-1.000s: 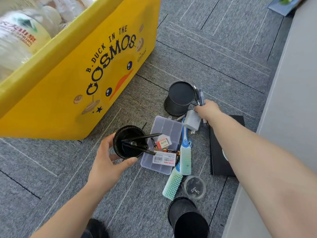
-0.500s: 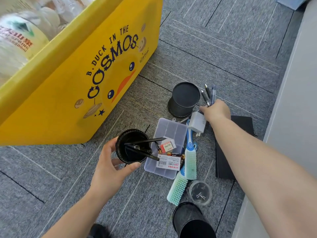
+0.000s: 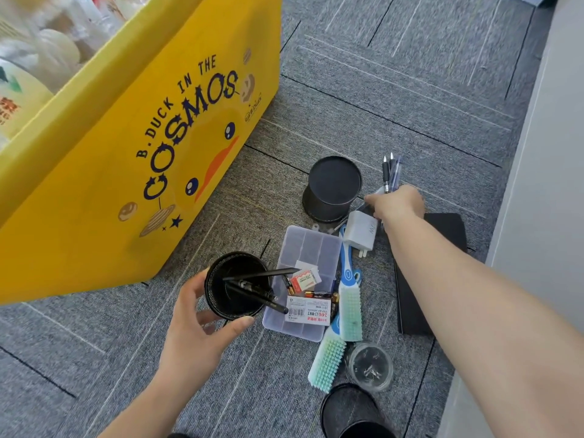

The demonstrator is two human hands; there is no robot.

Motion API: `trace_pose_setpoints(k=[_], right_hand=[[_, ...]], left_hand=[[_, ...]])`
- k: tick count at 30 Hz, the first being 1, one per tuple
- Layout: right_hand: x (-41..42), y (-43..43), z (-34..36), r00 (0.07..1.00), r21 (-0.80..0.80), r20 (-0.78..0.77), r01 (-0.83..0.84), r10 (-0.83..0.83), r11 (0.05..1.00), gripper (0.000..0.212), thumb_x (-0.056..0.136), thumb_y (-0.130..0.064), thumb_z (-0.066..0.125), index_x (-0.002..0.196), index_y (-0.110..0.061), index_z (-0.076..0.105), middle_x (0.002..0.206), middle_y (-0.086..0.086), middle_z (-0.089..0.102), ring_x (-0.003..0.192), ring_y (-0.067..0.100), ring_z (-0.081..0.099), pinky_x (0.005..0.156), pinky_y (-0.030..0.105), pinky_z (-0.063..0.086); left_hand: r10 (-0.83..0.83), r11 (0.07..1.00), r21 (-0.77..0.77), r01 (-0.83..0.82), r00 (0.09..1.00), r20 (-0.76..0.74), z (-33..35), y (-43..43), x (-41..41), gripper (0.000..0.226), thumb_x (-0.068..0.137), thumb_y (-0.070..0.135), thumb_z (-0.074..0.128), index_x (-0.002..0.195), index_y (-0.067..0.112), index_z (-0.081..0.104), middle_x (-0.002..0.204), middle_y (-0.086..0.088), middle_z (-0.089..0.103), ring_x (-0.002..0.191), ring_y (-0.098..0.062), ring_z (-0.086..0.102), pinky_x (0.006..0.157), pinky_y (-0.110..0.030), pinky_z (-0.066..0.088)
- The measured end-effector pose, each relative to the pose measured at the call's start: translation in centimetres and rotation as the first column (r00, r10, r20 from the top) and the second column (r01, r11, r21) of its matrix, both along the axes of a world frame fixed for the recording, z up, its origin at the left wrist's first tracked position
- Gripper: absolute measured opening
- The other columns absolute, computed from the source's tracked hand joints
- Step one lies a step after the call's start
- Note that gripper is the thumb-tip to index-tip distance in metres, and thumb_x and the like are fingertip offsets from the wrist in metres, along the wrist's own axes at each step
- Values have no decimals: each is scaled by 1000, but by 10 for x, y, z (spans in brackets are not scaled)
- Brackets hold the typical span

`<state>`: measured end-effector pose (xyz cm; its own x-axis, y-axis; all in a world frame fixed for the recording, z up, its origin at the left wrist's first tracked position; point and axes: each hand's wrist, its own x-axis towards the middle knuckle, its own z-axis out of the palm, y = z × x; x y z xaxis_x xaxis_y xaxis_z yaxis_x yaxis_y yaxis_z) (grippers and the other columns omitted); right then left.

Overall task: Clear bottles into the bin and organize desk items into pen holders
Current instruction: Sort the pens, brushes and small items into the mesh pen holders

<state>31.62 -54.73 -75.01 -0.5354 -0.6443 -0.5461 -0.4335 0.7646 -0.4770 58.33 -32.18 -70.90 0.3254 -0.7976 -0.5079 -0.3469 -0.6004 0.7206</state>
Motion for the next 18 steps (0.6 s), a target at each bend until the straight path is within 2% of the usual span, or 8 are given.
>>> trace_pose_setpoints(k=[4,8,11,14,18], right_hand=[[-7,3,2,966,-71,195,184,-168,980,24,77,-21,76,92,-11,60,67,3,62,56,12,59,52,27,45],[-15,14,5,931,-296,333,256,-152,920,22,78,-15,74,80,-18,52,72,-2,57,60,12,54,59,27,44],[-19,26,15,949,-415,309,193,-63,889,23,77,-16,74,86,-17,52,79,-3,57,68,13,56,66,27,49],[-15,36,34,958,-480,287,138,7,866,26,79,-15,70,97,-17,51,81,-8,55,70,6,54,65,18,44],[-2,56,52,956,-486,294,152,-3,861,14,80,-12,66,86,-18,55,72,-6,52,62,8,48,58,19,40]], left_hand=[[11,1000,4,-11,1000,-12,0,0,0,90,58,40,80,132,45,29,125,19,39,96,-13,61,78,-28,47],[20,1000,9,-20,1000,-13,2,-1,-2,89,57,43,77,131,47,27,127,18,38,98,-13,59,78,-30,46],[8,1000,23,-8,1000,20,4,-1,-4,93,61,41,79,138,40,26,127,17,37,98,-13,58,75,-29,44],[-11,999,33,10,999,41,7,-1,-6,91,68,34,81,141,36,26,136,12,39,100,-15,58,77,-31,44],[-22,999,33,20,998,58,11,-1,-9,90,72,34,81,143,35,25,140,12,39,100,-13,59,82,-38,48]])
